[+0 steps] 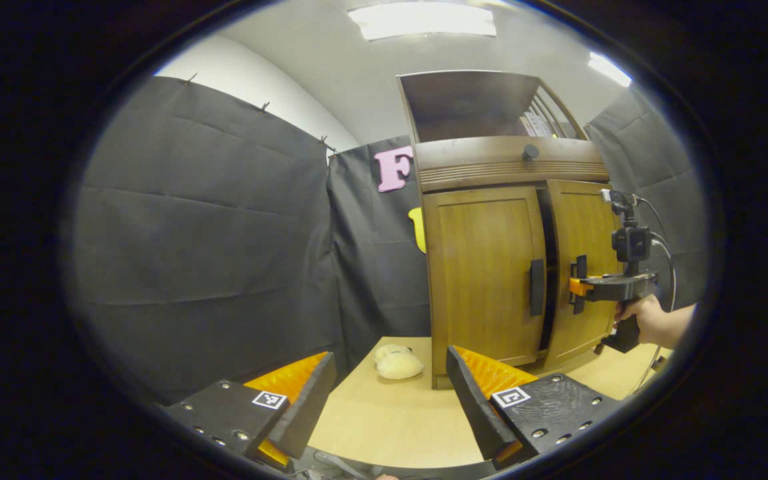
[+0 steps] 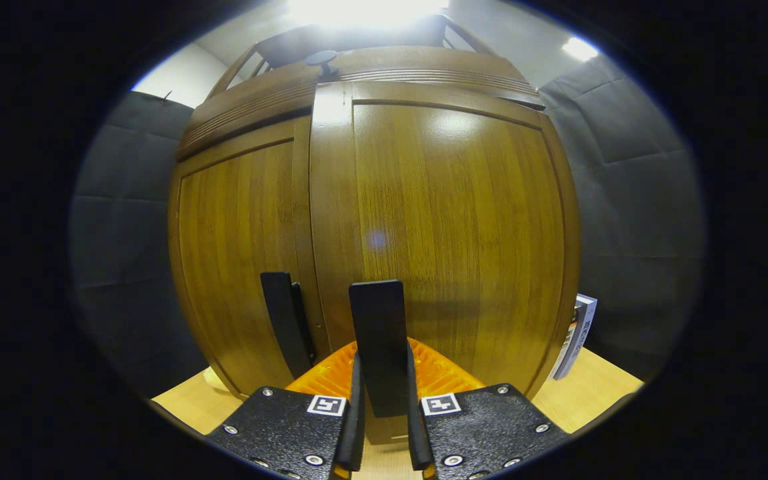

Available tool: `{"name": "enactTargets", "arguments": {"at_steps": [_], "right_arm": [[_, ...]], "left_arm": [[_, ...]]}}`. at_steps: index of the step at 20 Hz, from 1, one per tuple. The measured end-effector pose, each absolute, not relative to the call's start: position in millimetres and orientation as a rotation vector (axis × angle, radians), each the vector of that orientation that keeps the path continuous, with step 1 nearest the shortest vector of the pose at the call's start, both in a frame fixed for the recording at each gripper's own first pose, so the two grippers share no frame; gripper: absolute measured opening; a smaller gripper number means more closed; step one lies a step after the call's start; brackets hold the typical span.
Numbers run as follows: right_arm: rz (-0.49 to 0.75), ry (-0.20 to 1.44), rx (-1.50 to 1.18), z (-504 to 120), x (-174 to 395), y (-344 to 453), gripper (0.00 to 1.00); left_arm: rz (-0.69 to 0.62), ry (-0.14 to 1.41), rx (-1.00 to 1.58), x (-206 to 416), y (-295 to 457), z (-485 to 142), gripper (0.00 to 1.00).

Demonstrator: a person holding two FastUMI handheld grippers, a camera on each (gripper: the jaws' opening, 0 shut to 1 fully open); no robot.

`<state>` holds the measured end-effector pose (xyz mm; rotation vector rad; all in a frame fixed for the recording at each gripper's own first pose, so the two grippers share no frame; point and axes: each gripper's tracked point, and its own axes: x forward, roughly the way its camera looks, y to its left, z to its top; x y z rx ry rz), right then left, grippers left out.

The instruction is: Open the right door of the double-door shoe cabinet with the right hand, and open the left door with the left hand.

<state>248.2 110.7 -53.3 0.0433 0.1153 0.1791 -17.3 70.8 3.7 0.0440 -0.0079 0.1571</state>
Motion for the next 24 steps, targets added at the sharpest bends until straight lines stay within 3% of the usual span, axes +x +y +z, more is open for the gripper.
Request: {"name": "enactTargets", "arguments": {"at_steps": [3,4,5,6,13,14,15,16,21,23,24], "right_arm": [[0.187,0.113,0.046,-51,237,105,0.27],[0.188,0.113,0.046,-52,233,102,0.27],[0.189,0.113,0.047,-53,230,100,0.27],[0.189,0.113,0.048,-52,226,97,0.27],[0.188,0.116,0.047,-51,195,78,0.27],[0.188,0.117,0.049,-50,192,74,0.27],[0.188,0.117,0.052,-49,187,70,0.27],[0.188,0.117,0.053,-49,183,64,0.27],[0.183,0.112,0.048,-48,162,42,0.27],[0.173,0.111,0.053,-47,155,31,0.27],[0.167,0.112,0.055,-48,151,26,0.27]], "left_arm": [[0.138,-0.016,0.048,-19,66,6,0.95],[0.131,-0.019,0.048,-19,63,7,1.00],[0.123,-0.021,0.046,-18,60,7,0.95],[0.114,-0.023,0.046,-17,57,8,1.00],[0.055,-0.035,0.042,-11,36,11,1.00],[0.048,-0.036,0.041,-9,32,11,0.95],[0.041,-0.037,0.039,-9,29,11,1.00],[0.034,-0.040,0.039,-8,26,12,0.95],[-0.003,-0.055,0.039,-2,11,15,0.92],[-0.016,-0.056,0.036,-1,5,15,0.97],[-0.020,-0.060,0.035,1,2,17,0.95]]}}
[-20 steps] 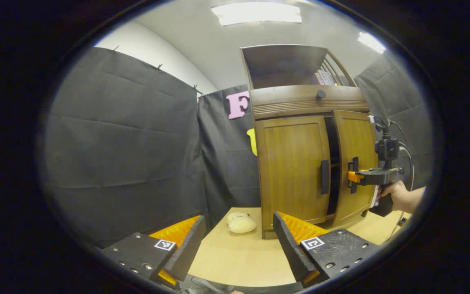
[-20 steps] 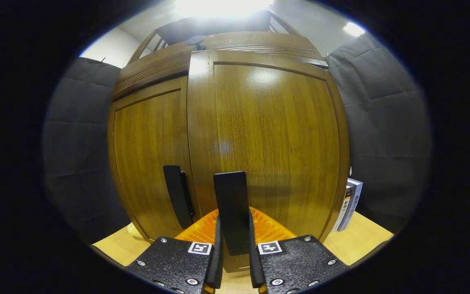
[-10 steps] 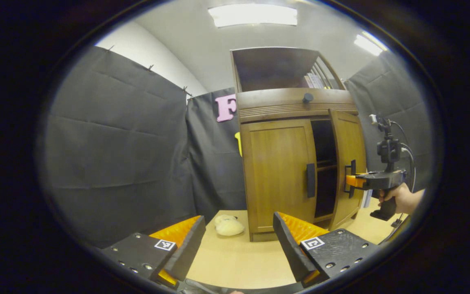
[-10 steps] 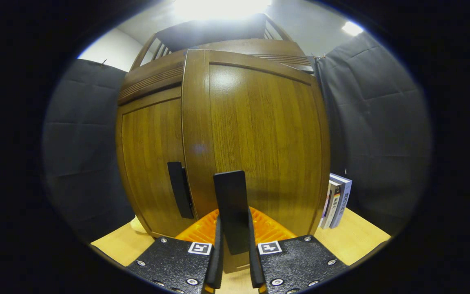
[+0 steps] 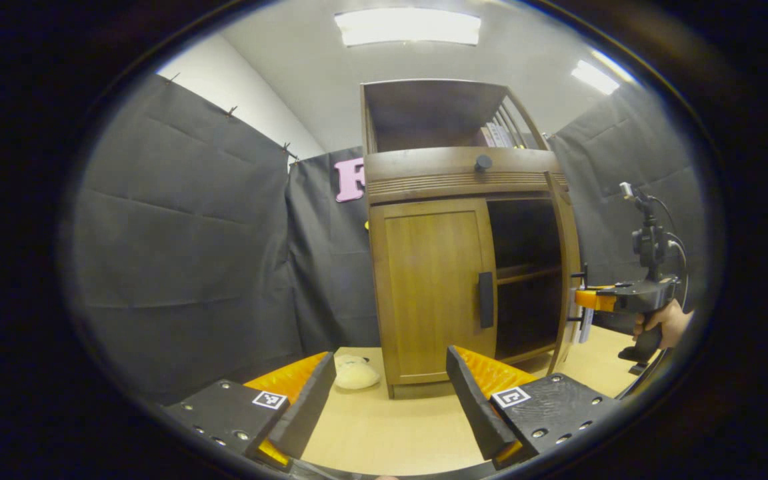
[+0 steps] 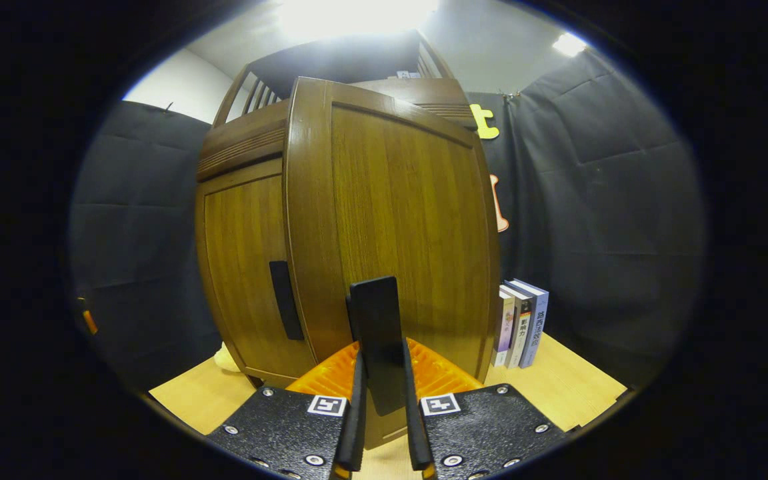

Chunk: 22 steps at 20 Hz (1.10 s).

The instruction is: Open the right door of the double-door shoe cabinet with the right hand, and open the left door with the left hand.

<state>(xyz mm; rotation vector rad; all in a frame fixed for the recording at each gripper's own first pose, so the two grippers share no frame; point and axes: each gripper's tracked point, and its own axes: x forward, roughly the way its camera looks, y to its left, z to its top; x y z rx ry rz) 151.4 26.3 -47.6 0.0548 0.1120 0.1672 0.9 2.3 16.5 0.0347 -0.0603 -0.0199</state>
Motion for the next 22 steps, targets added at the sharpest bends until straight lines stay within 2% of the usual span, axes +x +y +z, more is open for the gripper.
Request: {"name": "enactTargets", "arguments": {"at_steps": [2,3,7,8,9,10,11,16,17,18,20,21,22], "right_arm": [[0.157,0.114,0.053,-47,145,17,0.27],[0.150,0.113,0.051,-46,142,12,0.26],[0.118,0.114,0.047,-47,130,-9,0.24],[0.110,0.113,0.044,-47,129,-13,0.22],[0.101,0.113,0.040,-46,126,-18,0.23],[0.091,0.110,0.038,-46,124,-23,0.21],[0.082,0.110,0.039,-45,121,-28,0.20],[-0.001,0.151,0.052,-54,113,-68,0.18],[-0.024,0.149,0.060,-54,111,-79,0.17],[-0.044,0.149,0.064,-54,107,-86,0.17],[-0.077,0.146,0.061,-55,99,-98,0.11],[-0.093,0.148,0.052,-55,96,-105,0.14],[-0.108,0.151,0.045,-57,93,-112,0.07]], "left_arm": [[-0.031,-0.065,0.026,4,-4,17,0.95],[-0.038,-0.063,0.020,5,-7,15,1.00],[-0.067,-0.059,0.008,9,-20,11,1.00],[-0.074,-0.058,0.004,10,-23,10,0.95],[-0.081,-0.054,0.000,11,-27,7,1.00],[-0.089,-0.051,-0.006,11,-30,6,1.00],[-0.097,-0.049,-0.011,12,-33,5,0.95],[-0.120,-0.061,0.001,14,-34,4,1.00],[-0.124,-0.061,0.001,13,-35,5,0.95],[-0.127,-0.060,-0.001,15,-37,4,0.95],[-0.139,-0.058,-0.003,16,-39,1,0.95],[-0.145,-0.060,-0.001,18,-41,0,0.95],[-0.150,-0.062,0.003,21,-42,-1,1.00]]}}
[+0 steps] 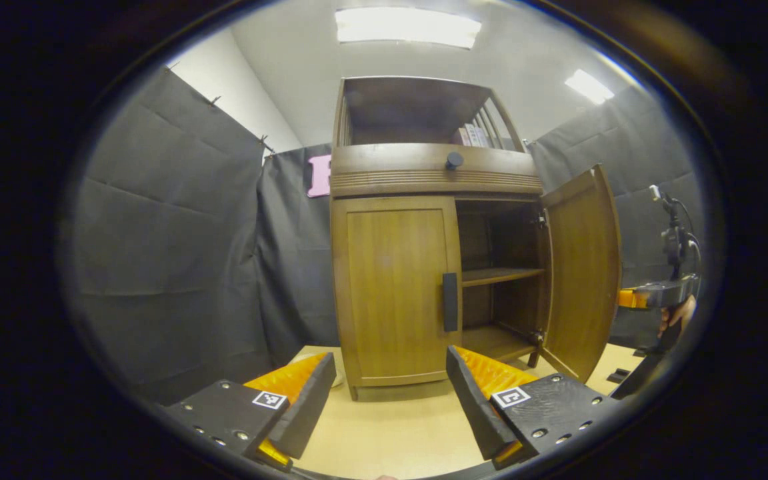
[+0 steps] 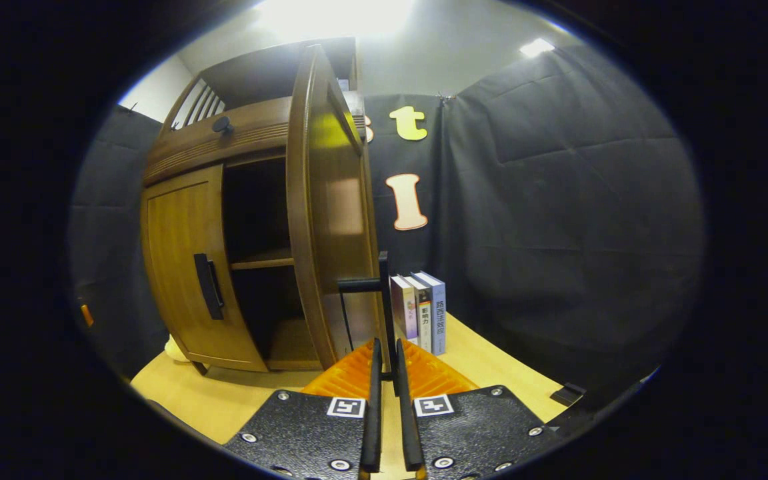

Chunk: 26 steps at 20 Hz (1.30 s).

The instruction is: Open the right door of the double-door shoe cabinet with the right hand, and open the left door with the left hand.

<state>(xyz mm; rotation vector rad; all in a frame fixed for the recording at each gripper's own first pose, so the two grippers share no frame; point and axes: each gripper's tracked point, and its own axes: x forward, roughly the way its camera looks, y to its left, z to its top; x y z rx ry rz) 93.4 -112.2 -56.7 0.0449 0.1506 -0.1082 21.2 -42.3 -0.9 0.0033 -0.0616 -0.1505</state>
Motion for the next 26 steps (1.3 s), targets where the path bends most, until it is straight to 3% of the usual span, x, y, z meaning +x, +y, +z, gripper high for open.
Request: {"name": "enactTargets", "arguments": {"at_steps": [4,5,6,9,10,11,12,13,17,18,21,22,24,25,26], "right_arm": [[-0.168,0.146,0.046,-53,83,-137,0.11],[-0.188,0.140,0.045,-52,80,-145,0.03],[-0.210,0.133,0.037,-51,74,-154,0.11],[-0.219,0.119,0.031,-45,62,-166,0.13],[-0.223,0.117,0.024,-45,58,-168,0.16],[-0.227,0.113,0.010,-43,53,-171,0.10],[-0.227,0.109,-0.001,-41,48,-172,0.17],[-0.213,0.104,-0.006,-38,45,-171,0.14],[-0.170,0.071,0.003,-27,26,-150,0.79],[-0.163,0.061,-0.003,-25,22,-147,0.95],[-0.135,0.054,-0.038,-26,18,-134,0.95],[-0.120,0.057,-0.043,-27,18,-130,0.94],[-0.105,0.065,-0.044,-32,17,-123,0.94],[-0.104,0.072,-0.040,-35,16,-123,0.95],[-0.105,0.078,-0.035,-38,16,-123,0.95]], "left_arm": [[-0.181,-0.080,0.007,37,-54,0,0.95],[-0.186,-0.089,0.005,49,-60,4,0.95],[-0.194,-0.098,0.003,62,-71,4,1.00],[-0.213,-0.103,0.009,91,-97,-3,1.00],[-0.222,-0.101,0.009,99,-104,-5,0.95],[-0.230,-0.100,0.008,107,-111,-6,0.89],[-0.237,-0.100,0.005,115,-118,-5,0.89],[-0.243,-0.101,0.001,122,-126,-4,0.95],[-0.261,-0.117,-0.001,156,-154,8,0.95],[-0.265,-0.118,0.002,166,-160,8,1.00],[-0.261,-0.116,0.000,193,-174,9,1.00],[-0.260,-0.114,-0.003,202,-177,9,0.95],[-0.251,-0.111,-0.007,220,-180,8,1.00],[-0.245,-0.104,-0.008,229,-181,6,0.95],[-0.242,-0.097,-0.011,236,-183,5,1.00]]}}
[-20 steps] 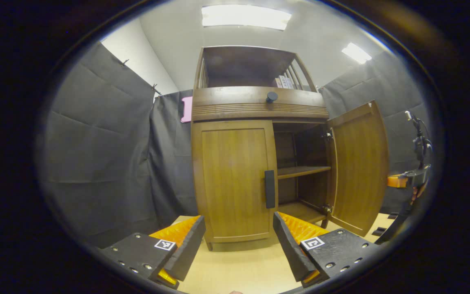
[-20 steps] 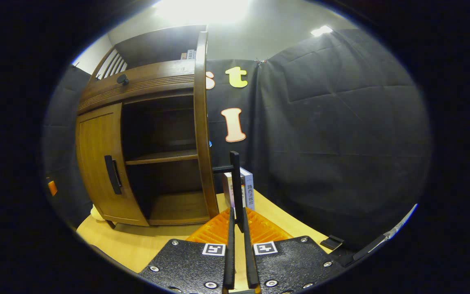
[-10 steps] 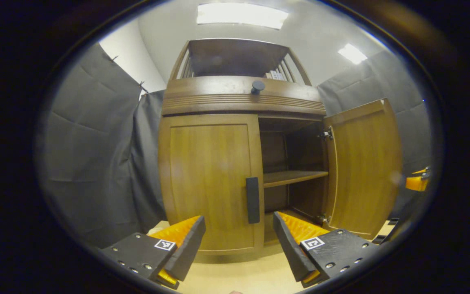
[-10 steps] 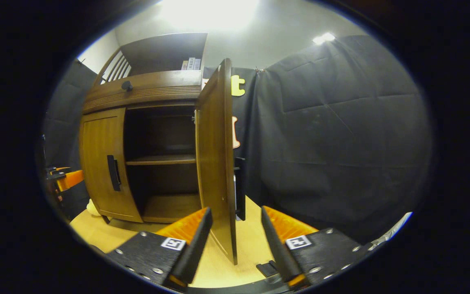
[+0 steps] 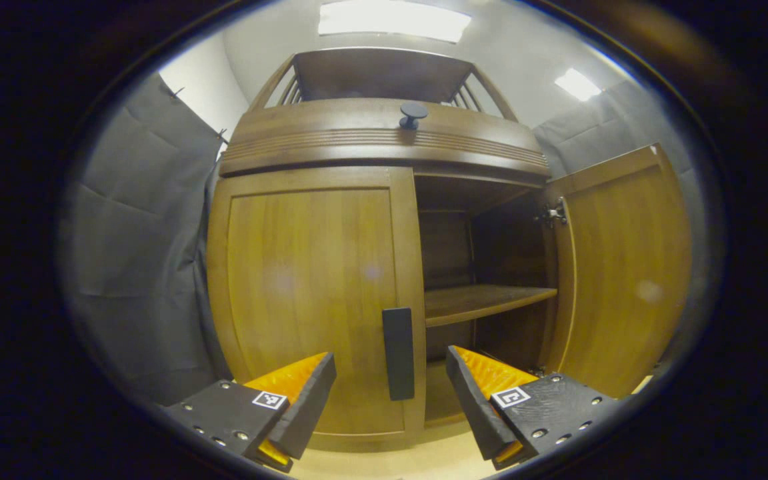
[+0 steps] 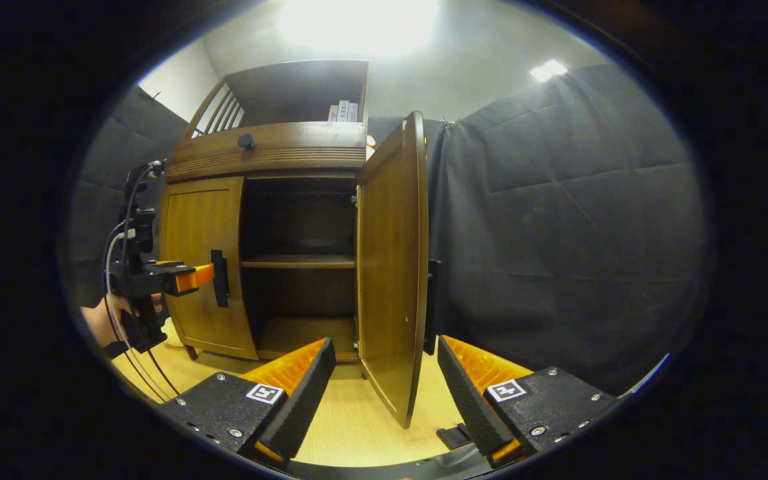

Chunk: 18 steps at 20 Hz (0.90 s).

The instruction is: Open the right door of the double-door shoe cabinet with the right hand, and open the left door with the left hand.

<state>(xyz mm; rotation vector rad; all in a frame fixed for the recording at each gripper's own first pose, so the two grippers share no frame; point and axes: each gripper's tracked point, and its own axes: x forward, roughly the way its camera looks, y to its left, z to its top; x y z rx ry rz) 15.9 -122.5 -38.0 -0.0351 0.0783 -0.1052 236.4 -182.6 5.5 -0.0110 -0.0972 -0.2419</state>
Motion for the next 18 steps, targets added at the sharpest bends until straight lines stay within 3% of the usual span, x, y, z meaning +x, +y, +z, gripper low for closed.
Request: {"name": "enactTargets", "arguments": {"at_steps": [1,5,6,8,10,12,14,18], "right_arm": [[-0.107,0.085,-0.029,-40,17,-122,0.95],[-0.131,0.118,-0.009,-49,25,-129,0.95],[-0.139,0.124,0.000,-51,26,-133,0.95],[-0.146,0.132,0.011,-56,26,-134,0.95],[-0.152,0.144,-0.001,-58,27,-138,0.94],[-0.151,0.146,-0.010,-61,27,-140,0.94],[-0.148,0.149,-0.005,-63,26,-141,0.95],[-0.137,0.141,-0.002,-59,25,-139,0.93]], "left_arm": [[-0.241,-0.092,-0.013,245,-185,4,0.95],[-0.223,-0.061,-0.018,275,-191,-8,0.95],[-0.219,-0.046,-0.031,282,-192,-12,1.00],[-0.207,-0.022,-0.065,288,-193,-20,0.95],[-0.200,-0.005,-0.086,286,-190,-19,1.00],[-0.184,0.015,-0.091,284,-185,-13,0.80],[-0.222,0.017,-0.099,283,-193,-11,0.74],[-0.203,0.051,-0.039,277,-185,-23,0.37]]}}
